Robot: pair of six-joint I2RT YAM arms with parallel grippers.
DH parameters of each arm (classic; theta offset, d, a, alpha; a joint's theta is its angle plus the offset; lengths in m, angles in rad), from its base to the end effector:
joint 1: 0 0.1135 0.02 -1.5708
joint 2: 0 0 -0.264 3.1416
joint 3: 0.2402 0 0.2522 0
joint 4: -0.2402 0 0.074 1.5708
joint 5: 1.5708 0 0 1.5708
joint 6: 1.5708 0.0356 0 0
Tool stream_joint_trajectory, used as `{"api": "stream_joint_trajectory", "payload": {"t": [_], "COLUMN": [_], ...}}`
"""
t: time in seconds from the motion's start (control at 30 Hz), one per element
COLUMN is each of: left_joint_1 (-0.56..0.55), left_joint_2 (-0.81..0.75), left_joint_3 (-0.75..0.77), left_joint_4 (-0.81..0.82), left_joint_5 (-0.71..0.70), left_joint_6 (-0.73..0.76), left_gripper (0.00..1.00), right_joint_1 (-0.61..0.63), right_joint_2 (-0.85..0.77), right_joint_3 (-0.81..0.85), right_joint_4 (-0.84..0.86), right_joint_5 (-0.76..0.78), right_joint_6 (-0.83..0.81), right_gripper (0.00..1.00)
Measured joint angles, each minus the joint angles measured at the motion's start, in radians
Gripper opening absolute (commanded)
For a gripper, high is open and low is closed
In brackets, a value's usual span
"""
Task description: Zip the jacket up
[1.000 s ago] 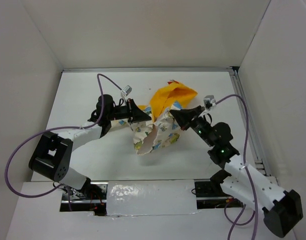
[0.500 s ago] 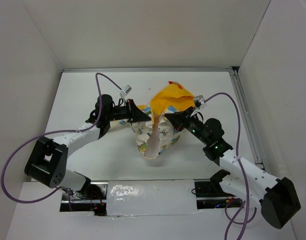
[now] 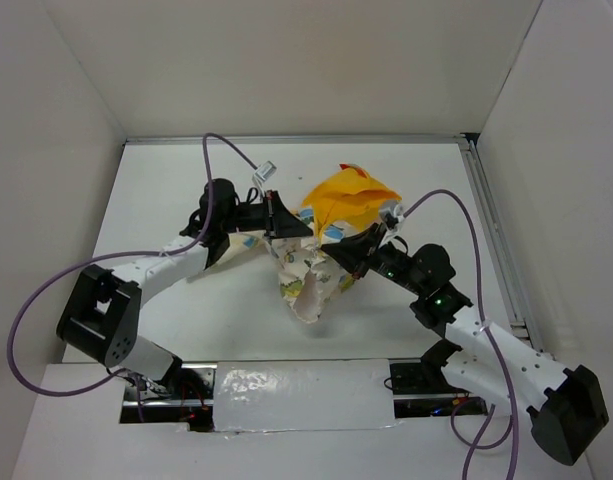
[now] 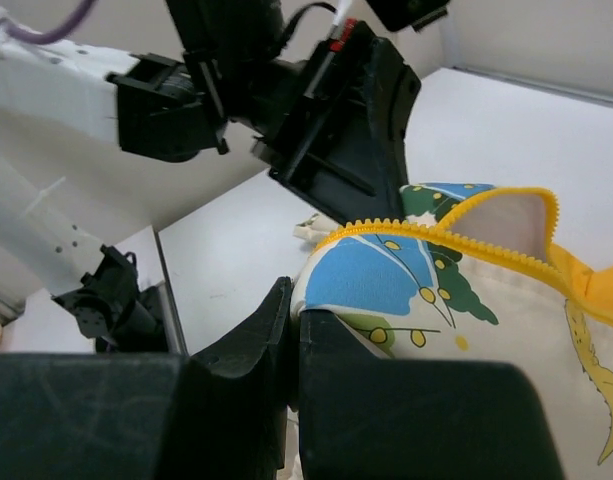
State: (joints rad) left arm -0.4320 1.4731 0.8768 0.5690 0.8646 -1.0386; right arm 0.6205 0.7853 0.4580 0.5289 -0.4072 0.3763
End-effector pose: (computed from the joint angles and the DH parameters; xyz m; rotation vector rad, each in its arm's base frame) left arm 0.2862 -0.1618 0.2857 0.2279 1.9106 -1.7465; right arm 0.1456 0.1214 0.2996 -0.5341 1.3778 1.0987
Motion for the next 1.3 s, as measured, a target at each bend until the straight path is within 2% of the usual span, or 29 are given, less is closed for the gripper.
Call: {"api": "stream_joint_trajectory", "payload": {"t": [0.2,0.47,0.57,0.73,0.9,1.1,1.3], "left_joint_1": [-0.061,-0.089,-0.119,-0.172,-0.210,-0.214,-0.214], "left_joint_2": [0.005,-0.124,-0.159,-0.148,-0.073,-0.085,-0.214], "left_joint_3": [0.014,0.013,0.018,0.063,0.164,0.170,0.110], "left_joint_4": [-0.008,-0.212,-0.283,-0.328,-0.358,-0.399,-0.440], "left_joint_5": [0.040,-0.140,-0.166,-0.140,-0.119,-0.140,-0.195], "left_joint_6": [0.056,0.199,0.233,0.257,0.283,0.306,0.323], "left_gripper": [0.00,0.00,0.00,0.00,0.00,0.00,0.00], "right_joint_1": [0.004,0.015,0.015,0.019,0.027,-0.001,-0.061], "right_joint_2": [0.106,0.166,0.188,0.259,0.308,0.288,0.152], "right_joint_3": [0.017,0.050,0.051,0.053,0.055,0.054,0.026], "right_joint_4": [-0.015,-0.005,-0.006,-0.003,0.014,0.032,0.043], "right_joint_5": [0.080,0.224,0.266,0.288,0.268,0.257,0.275], "right_joint_6": [0.006,0.040,0.043,0.053,0.073,0.098,0.114], "right_gripper": [0.00,0.00,0.00,0.00,0.00,0.00,0.00]}}
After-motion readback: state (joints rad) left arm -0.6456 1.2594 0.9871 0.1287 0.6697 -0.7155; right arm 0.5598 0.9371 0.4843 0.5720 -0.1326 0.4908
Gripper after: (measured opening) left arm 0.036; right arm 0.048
